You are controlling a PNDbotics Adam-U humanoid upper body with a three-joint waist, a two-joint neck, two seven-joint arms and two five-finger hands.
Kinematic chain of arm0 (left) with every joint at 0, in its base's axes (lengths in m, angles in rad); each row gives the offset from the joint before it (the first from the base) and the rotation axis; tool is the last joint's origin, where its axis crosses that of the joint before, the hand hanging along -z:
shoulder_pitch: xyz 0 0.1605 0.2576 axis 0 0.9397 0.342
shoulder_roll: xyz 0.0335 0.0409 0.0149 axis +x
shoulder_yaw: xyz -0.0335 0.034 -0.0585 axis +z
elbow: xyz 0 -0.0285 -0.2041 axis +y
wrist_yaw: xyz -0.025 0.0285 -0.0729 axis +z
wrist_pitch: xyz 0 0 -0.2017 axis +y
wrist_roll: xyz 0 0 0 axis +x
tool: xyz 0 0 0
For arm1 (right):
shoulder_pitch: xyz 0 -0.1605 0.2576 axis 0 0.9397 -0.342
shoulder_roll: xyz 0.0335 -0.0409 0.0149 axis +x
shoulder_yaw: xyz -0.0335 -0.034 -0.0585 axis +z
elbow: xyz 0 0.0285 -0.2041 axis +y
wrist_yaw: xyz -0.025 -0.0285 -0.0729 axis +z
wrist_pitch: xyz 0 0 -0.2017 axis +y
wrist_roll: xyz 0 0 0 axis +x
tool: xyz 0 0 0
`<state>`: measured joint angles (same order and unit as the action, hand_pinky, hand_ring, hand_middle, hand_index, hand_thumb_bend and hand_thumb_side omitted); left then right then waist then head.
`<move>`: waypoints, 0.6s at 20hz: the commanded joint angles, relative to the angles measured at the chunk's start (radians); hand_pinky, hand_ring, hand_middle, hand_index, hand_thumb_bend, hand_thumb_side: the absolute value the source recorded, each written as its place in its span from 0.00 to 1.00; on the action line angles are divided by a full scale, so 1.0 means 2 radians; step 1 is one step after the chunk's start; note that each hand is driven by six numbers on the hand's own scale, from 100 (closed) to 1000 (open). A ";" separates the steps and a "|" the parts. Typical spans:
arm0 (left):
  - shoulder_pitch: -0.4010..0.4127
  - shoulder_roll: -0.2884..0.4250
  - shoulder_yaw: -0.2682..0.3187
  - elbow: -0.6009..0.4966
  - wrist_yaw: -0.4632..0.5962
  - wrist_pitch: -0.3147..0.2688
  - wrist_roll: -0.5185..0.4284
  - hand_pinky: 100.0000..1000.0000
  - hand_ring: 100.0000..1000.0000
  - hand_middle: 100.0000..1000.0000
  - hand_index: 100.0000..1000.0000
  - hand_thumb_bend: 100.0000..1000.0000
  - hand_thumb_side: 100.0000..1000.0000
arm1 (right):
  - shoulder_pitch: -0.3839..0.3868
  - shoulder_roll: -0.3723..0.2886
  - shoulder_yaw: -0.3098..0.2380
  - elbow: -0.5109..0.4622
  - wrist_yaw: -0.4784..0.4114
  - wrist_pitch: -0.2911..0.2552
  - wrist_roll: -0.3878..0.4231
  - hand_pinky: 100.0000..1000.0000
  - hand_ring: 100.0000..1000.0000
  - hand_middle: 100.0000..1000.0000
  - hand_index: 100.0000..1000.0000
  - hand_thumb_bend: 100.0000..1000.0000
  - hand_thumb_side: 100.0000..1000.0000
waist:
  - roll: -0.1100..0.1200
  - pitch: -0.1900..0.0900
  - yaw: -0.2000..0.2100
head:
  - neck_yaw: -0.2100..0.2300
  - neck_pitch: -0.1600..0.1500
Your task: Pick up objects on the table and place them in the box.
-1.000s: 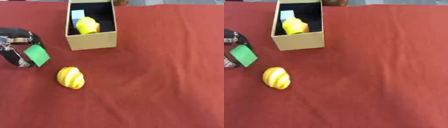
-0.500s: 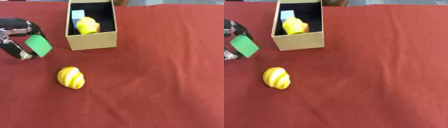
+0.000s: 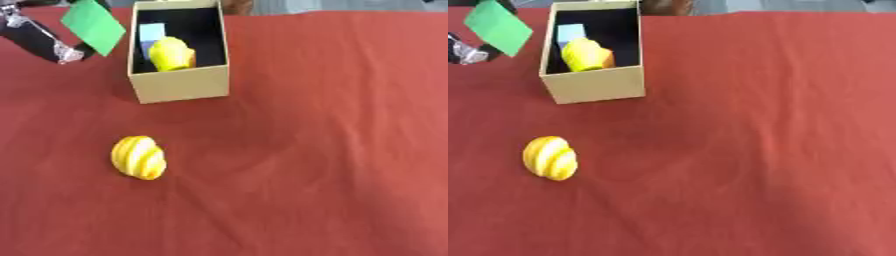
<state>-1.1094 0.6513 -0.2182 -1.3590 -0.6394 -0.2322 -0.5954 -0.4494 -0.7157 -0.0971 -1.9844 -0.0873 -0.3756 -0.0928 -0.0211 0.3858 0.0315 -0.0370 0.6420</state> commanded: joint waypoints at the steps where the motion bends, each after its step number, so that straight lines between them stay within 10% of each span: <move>1: -0.037 -0.024 0.010 0.017 -0.006 0.009 0.022 0.72 0.64 0.60 0.70 0.00 0.00 | -0.009 -0.006 0.000 -0.008 -0.010 0.001 0.007 0.91 0.95 0.65 0.80 0.00 0.79 | 0.002 -0.012 0.000 | 0.004 -0.002; 9: -0.066 -0.094 -0.005 0.114 -0.060 0.026 0.065 0.73 0.68 0.65 0.74 0.11 0.00 | -0.009 -0.005 0.000 -0.008 -0.013 0.003 0.014 0.91 0.95 0.64 0.80 0.00 0.79 | 0.005 -0.010 -0.003 | 0.005 -0.004; 12: -0.070 -0.102 -0.013 0.150 -0.085 0.018 0.073 0.80 0.77 0.76 0.85 0.32 0.13 | -0.008 -0.004 0.000 -0.008 -0.013 0.004 0.015 0.91 0.95 0.64 0.80 0.00 0.79 | 0.006 -0.009 -0.003 | 0.004 -0.002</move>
<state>-1.2212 0.4402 -0.2428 -1.0748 -0.7897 -0.1922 -0.4620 -0.4578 -0.7071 -0.0888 -1.9844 -0.1079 -0.3668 -0.0657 -0.0090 0.3882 0.0263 -0.0275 0.6417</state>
